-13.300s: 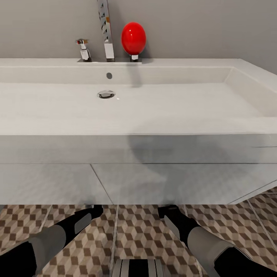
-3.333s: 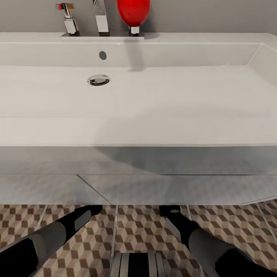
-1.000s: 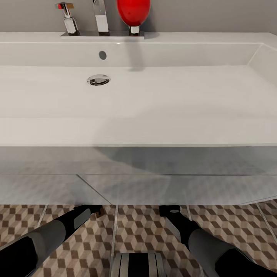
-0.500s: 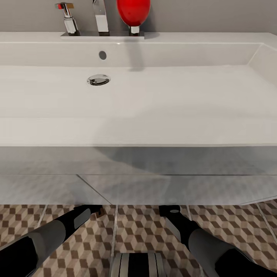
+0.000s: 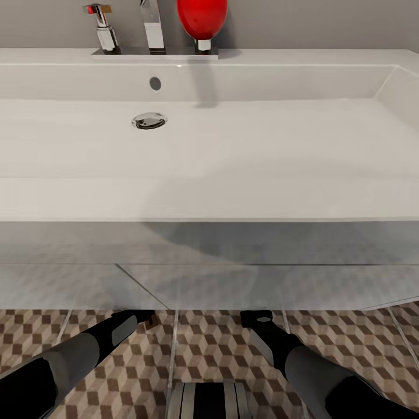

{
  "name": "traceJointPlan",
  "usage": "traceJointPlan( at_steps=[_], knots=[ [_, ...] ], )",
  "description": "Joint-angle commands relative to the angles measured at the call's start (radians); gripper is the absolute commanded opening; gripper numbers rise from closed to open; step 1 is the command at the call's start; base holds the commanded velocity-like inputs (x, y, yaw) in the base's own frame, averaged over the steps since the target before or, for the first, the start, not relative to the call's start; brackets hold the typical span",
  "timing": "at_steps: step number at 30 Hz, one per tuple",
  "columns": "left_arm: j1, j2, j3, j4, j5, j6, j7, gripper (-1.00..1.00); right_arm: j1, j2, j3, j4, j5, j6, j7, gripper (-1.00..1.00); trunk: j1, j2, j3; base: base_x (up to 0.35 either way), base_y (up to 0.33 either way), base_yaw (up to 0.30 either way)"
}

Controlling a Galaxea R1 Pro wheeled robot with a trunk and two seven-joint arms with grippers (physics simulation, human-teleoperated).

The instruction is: Take the four mousetraps from the cabinet in the bathroom and place them on the bathroom floor. Make sure all four end up on the same floor surface, and ensure that at least two of them are either under or directly next to the same bathroom sink.

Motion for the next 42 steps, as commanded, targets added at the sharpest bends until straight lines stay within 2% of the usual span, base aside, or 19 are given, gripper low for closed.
traceJointPlan(
  at_steps=[1, 42],
  knots=[
    [-0.022, 0.001, -0.006, -0.005, -0.004, 0.001, 0.009, 1.00, 0.000, -0.001, 0.008, -0.002, -0.005, 0.006, -0.005, -1.00, -0.001, 0.000, 0.000, 0.000, 0.000, 0.000],
    [-0.022, 0.002, -0.006, -0.005, -0.003, 0.001, 0.009, 1.00, 0.000, -0.003, 0.008, -0.002, -0.005, 0.006, -0.005, -1.00, -0.001, 0.000, 0.000, 0.000, 0.000, 0.000]
  ],
)
